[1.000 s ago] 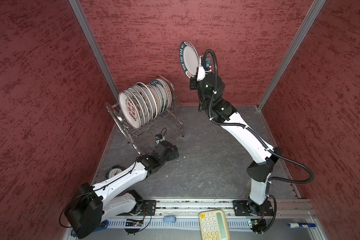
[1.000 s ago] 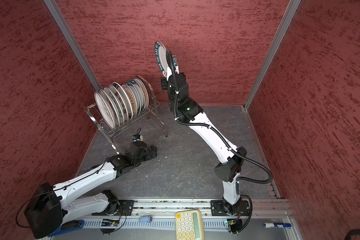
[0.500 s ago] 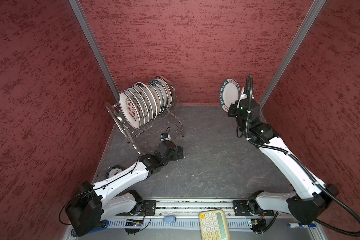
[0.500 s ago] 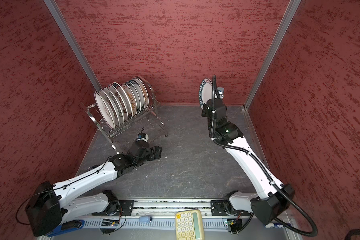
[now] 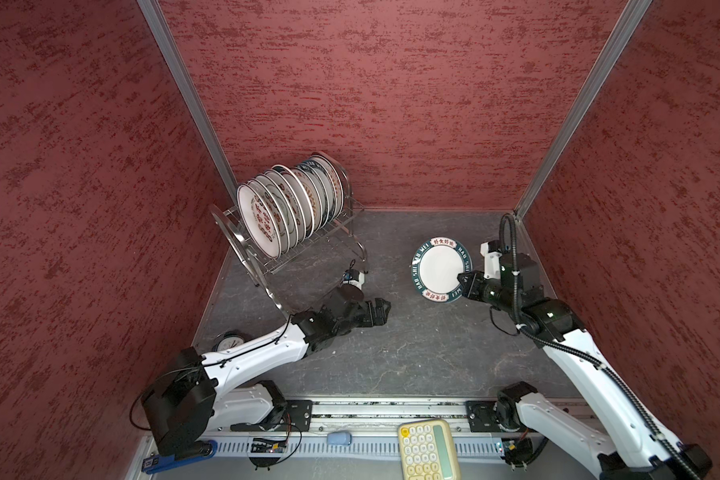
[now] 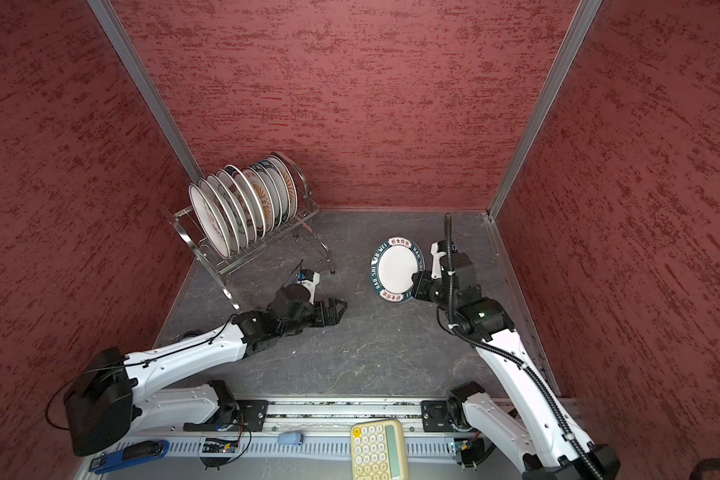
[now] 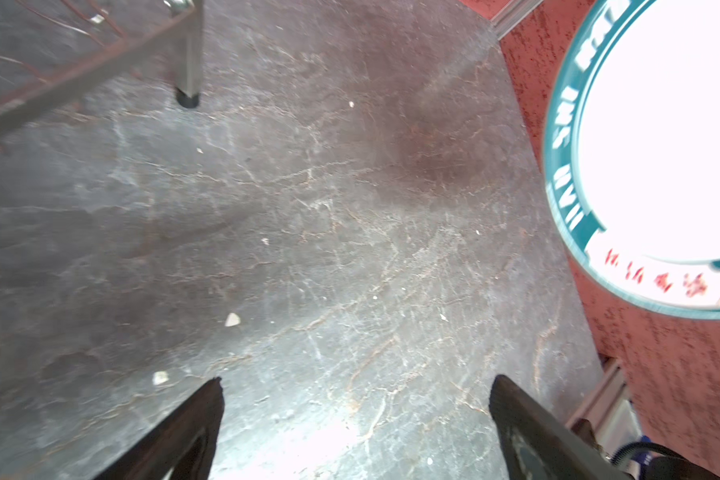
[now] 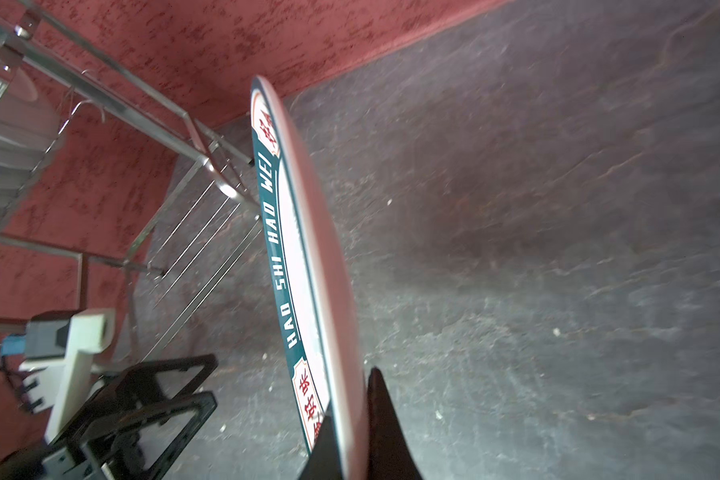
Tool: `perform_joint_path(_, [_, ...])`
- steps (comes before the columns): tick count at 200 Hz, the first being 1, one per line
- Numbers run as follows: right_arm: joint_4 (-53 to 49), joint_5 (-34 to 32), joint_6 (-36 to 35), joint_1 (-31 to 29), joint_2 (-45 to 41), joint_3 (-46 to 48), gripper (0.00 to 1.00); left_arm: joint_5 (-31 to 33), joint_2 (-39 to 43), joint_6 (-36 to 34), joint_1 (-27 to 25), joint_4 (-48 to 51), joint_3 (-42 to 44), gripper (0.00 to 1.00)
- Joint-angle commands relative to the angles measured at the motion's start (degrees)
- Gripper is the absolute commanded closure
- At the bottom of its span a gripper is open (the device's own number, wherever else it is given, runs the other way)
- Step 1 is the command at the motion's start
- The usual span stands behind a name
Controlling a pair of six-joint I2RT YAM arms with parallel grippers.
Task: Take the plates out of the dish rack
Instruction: 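Carry the plate toward the table centre with the right gripper, then grasp the plate's rim with the left gripper while right gripper holds it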
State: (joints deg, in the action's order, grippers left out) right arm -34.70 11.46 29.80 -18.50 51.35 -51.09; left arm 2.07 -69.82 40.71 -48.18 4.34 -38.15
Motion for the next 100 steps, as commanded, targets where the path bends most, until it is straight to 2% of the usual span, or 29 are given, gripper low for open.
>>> perform_joint_path(1, [8.1, 12.9, 5.2, 1.1, -0.7, 3.7, 1.0, -3.6, -0.9, 1.8, -0.1, -5.6, 1.0, 0.0])
perform_joint_path(43, [16.4, 20.4, 9.0, 1.6, 2.4, 8.1, 1.0, -7.1, 0.0, 3.7, 0.4, -12.3, 2.7, 0.03])
perform_joint_path(76, [25.1, 27.5, 13.5, 1.7, 5.2, 11.9, 1.0, -10.7, -0.9, 3.8, 3.2, -16.2, 4.0, 0.05])
perform_joint_path(100, [28.9, 29.9, 15.4, 1.7, 7.0, 13.4, 1.0, -14.0, -1.5, 4.5, 5.6, -20.6, 5.4, 0.1])
